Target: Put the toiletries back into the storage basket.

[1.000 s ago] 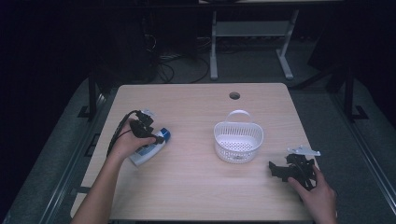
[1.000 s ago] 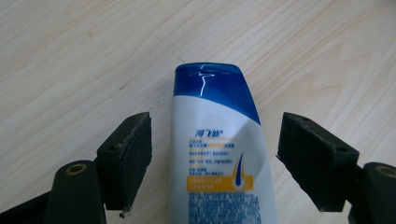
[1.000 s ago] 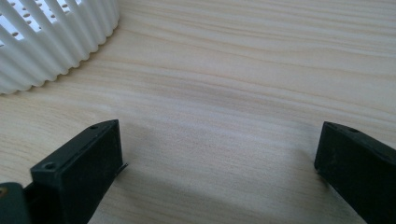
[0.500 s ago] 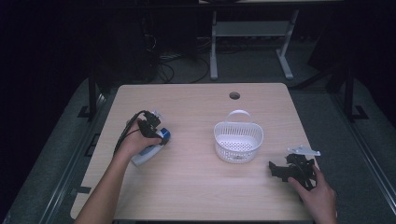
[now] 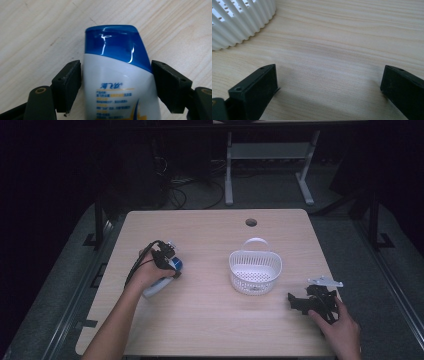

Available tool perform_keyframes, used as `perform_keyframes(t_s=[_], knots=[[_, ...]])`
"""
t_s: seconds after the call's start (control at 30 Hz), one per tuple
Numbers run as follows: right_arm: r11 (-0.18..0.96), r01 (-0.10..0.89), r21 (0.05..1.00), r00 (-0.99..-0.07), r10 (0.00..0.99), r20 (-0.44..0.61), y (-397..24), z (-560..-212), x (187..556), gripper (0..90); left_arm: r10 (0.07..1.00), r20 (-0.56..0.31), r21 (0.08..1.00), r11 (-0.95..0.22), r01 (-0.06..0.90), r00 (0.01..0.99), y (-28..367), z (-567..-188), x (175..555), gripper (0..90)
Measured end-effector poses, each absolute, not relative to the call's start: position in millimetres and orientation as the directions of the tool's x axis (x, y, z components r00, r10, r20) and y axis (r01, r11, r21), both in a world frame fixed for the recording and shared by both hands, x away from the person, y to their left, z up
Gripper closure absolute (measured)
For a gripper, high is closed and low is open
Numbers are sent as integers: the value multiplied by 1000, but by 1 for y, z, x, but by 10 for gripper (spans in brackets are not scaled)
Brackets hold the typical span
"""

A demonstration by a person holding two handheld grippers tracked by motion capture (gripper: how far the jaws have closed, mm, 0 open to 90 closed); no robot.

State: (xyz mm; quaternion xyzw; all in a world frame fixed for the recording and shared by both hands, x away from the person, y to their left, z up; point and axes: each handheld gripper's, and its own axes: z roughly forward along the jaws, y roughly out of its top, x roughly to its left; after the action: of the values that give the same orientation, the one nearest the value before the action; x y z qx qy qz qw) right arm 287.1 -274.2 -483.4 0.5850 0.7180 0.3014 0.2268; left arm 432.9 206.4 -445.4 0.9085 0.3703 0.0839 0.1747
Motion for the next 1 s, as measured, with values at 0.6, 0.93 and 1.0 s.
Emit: perform_keyframes(t_s=[0.6, 0.93, 1.0], knots=[[134, 703, 698, -213, 977, 26, -274, -483, 287, 5, 696, 1, 321, -680, 659, 718, 202, -441, 437, 353], [134, 704, 698, -212, 977, 27, -274, -483, 287, 5, 706, -17, 354, -657, 665, 708, 208, -440, 437, 360], [134, 703, 698, -213, 977, 27, -274, -483, 287, 5, 707, -25, 357, -654, 667, 707, 208, -440, 436, 361]])
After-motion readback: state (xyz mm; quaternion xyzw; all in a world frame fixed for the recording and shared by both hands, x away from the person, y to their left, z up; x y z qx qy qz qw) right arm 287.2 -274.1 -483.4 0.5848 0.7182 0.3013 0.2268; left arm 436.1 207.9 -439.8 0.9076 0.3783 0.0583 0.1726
